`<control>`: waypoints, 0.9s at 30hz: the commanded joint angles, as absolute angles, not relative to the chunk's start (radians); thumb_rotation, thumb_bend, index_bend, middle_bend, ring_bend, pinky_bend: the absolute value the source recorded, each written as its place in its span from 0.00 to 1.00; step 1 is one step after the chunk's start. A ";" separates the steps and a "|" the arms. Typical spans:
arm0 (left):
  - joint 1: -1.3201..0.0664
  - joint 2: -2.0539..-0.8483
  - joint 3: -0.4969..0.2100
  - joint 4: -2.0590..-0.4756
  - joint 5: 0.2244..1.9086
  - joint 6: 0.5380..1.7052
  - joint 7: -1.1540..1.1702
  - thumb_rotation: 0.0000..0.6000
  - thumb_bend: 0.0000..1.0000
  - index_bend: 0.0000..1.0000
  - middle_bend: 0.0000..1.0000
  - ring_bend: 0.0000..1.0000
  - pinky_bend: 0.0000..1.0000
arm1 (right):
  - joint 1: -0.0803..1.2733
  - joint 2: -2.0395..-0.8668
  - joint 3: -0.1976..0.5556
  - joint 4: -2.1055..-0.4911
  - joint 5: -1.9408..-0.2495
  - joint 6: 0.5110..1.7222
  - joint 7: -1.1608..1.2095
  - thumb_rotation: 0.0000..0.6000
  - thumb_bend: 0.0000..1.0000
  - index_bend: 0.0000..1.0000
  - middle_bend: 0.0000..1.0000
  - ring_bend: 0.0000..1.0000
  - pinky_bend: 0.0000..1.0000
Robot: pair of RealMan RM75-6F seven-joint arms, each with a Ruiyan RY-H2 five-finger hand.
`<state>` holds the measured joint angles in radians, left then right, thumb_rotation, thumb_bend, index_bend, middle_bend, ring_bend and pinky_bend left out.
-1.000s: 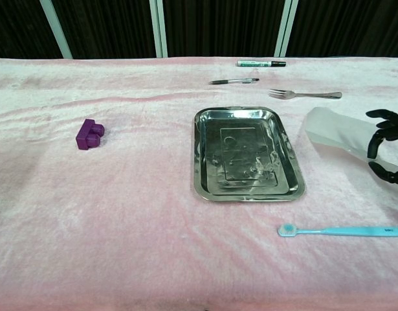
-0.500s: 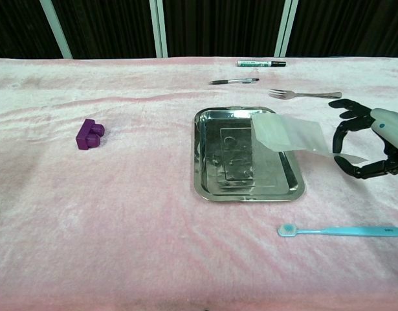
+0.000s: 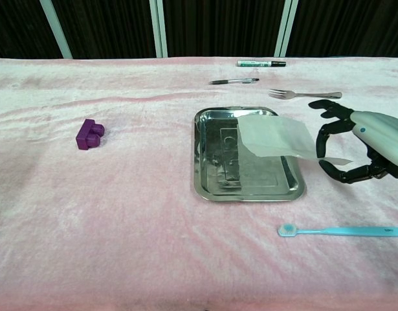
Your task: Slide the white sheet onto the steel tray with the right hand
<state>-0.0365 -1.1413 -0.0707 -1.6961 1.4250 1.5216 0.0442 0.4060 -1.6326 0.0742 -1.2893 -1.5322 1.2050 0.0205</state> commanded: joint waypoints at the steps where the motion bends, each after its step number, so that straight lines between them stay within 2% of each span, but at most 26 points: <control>1: -0.037 -1.141 -0.071 -1.696 1.424 1.520 0.045 1.00 0.41 0.12 0.03 0.00 0.03 | 0.419 -1.631 0.078 -1.286 -1.541 1.201 0.001 1.00 0.41 0.66 0.04 0.10 0.18; 10: -0.039 -1.141 -0.071 -1.698 1.421 1.516 0.049 1.00 0.41 0.12 0.03 0.00 0.03 | 0.453 -1.617 0.097 -1.372 -1.496 1.147 -0.155 1.00 0.41 0.66 0.04 0.10 0.18; 27: -0.041 -1.140 -0.071 -1.701 1.417 1.511 0.048 1.00 0.41 0.12 0.03 0.00 0.03 | 0.484 -1.656 0.162 -1.558 -1.216 1.093 -0.542 1.00 0.41 0.68 0.04 0.10 0.18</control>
<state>-0.0407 -1.1398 -0.0709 -1.7009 1.4167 1.5107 0.0483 0.4784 -1.6432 0.1495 -1.5381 -1.2476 1.0914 -0.5081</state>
